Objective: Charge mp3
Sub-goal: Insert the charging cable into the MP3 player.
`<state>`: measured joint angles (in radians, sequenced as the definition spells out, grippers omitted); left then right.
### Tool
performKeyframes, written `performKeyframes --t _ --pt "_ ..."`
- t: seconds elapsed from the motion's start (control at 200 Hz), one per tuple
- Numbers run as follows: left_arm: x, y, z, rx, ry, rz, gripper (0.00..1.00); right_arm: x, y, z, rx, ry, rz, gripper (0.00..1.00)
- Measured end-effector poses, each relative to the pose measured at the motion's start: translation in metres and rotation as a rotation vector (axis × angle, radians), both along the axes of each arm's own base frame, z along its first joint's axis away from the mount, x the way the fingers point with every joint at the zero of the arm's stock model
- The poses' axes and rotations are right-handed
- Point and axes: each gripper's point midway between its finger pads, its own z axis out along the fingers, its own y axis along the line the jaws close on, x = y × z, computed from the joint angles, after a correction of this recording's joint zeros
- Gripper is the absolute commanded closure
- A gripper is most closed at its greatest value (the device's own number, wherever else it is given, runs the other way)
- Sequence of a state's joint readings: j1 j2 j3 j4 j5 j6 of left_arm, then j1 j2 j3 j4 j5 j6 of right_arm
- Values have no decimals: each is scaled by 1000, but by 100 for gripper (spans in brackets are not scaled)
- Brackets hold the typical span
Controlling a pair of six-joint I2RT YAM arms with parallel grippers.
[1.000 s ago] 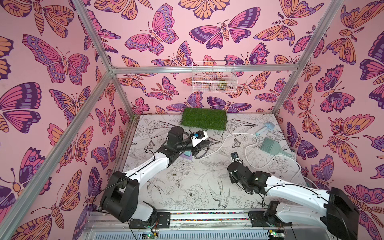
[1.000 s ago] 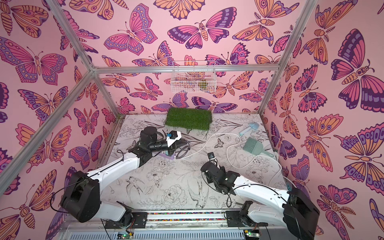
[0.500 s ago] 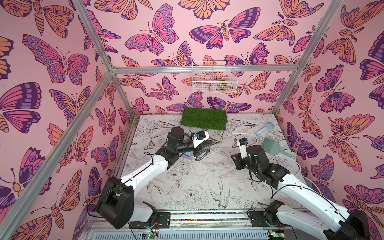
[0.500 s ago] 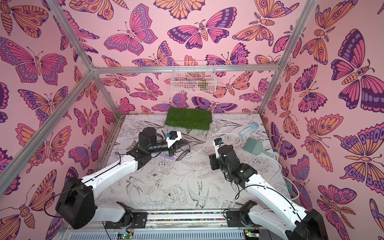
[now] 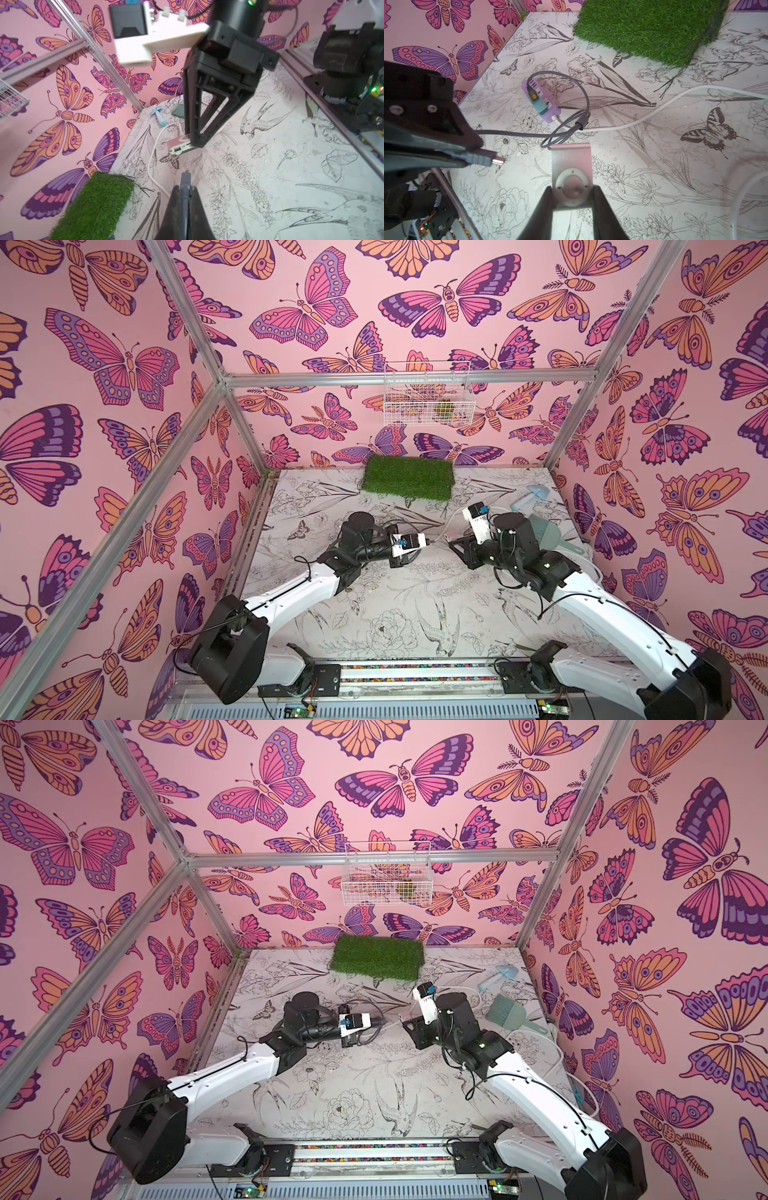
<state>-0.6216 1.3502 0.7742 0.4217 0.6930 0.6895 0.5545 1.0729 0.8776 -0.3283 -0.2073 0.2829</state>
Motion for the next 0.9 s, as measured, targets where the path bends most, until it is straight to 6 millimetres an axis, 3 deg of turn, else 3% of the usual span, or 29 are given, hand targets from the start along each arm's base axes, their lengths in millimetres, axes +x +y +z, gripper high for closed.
performKeyframes --t 0.14,0.441,0.736,0.901 --pt "-1 -1 -3 32 -104 -9 100 -2 2 9 8 27 18 70" --pt "-1 -6 -2 80 -289 -24 100 -13 0 3 -22 151 45 71" --pt "-12 -18 0 106 -415 -55 100 -21 4 20 -30 214 98 71" --pt "-19 -21 2 122 -487 -59 100 -25 3 17 -58 269 117 72"
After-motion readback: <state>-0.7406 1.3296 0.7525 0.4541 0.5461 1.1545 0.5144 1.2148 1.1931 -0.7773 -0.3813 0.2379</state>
